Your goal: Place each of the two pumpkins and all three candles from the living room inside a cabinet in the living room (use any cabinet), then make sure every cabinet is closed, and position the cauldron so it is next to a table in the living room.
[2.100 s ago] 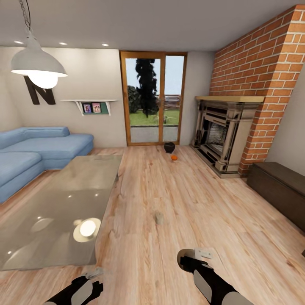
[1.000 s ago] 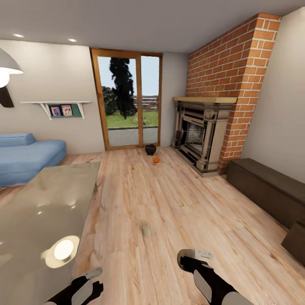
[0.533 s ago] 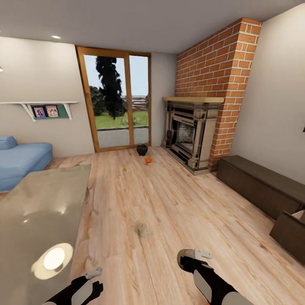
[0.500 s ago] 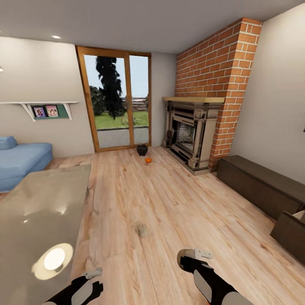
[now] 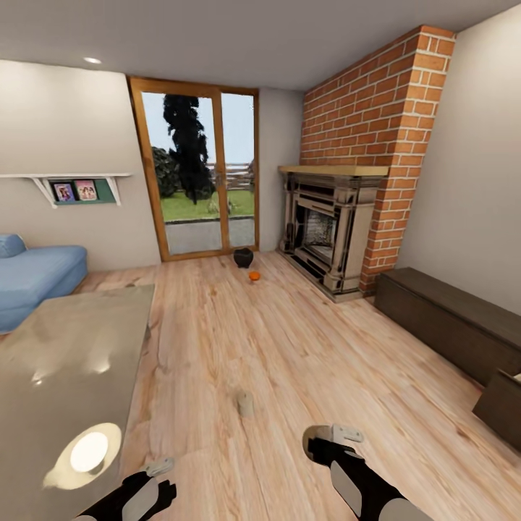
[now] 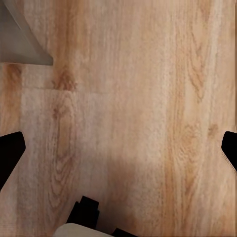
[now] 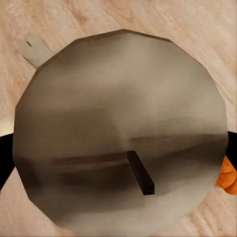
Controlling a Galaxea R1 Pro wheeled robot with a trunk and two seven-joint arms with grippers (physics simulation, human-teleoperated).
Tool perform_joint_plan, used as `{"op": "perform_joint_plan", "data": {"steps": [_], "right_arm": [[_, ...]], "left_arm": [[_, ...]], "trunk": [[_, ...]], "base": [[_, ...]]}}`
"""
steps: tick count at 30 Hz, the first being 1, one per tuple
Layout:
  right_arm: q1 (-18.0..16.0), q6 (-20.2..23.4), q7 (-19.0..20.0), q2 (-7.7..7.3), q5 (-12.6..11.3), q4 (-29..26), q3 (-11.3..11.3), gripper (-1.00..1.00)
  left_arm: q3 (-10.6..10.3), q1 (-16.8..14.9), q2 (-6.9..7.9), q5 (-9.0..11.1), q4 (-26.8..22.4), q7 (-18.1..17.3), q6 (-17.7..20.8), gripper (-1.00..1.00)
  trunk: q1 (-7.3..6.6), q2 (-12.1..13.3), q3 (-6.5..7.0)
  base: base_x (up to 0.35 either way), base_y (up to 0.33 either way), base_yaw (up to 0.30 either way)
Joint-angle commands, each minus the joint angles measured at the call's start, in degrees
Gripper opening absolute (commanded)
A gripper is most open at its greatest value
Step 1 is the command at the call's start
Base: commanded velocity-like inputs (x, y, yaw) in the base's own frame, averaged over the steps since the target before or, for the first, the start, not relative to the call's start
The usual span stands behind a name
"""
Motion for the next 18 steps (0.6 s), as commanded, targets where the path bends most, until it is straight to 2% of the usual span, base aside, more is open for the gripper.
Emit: {"op": "perform_joint_plan", "data": {"steps": [1,18], "right_arm": [[0.0,0.3,-0.5,-0.04,-0.4,-0.1,0.5,-1.00],[0.0,0.3,-0.5,-0.04,-0.4,-0.1,0.5,-1.00]], "left_arm": [[-0.4,0.0,0.07,0.4,-0.2,0.4,0.2,1.00],[-0.4,0.0,0.07,0.4,-0.2,0.4,0.2,1.00]], "trunk": [[0.02,0.0,-0.06],[0.02,0.0,-0.06]], "base": [[0.200,0.000,0.000],[0.202,0.000,0.000]]}}
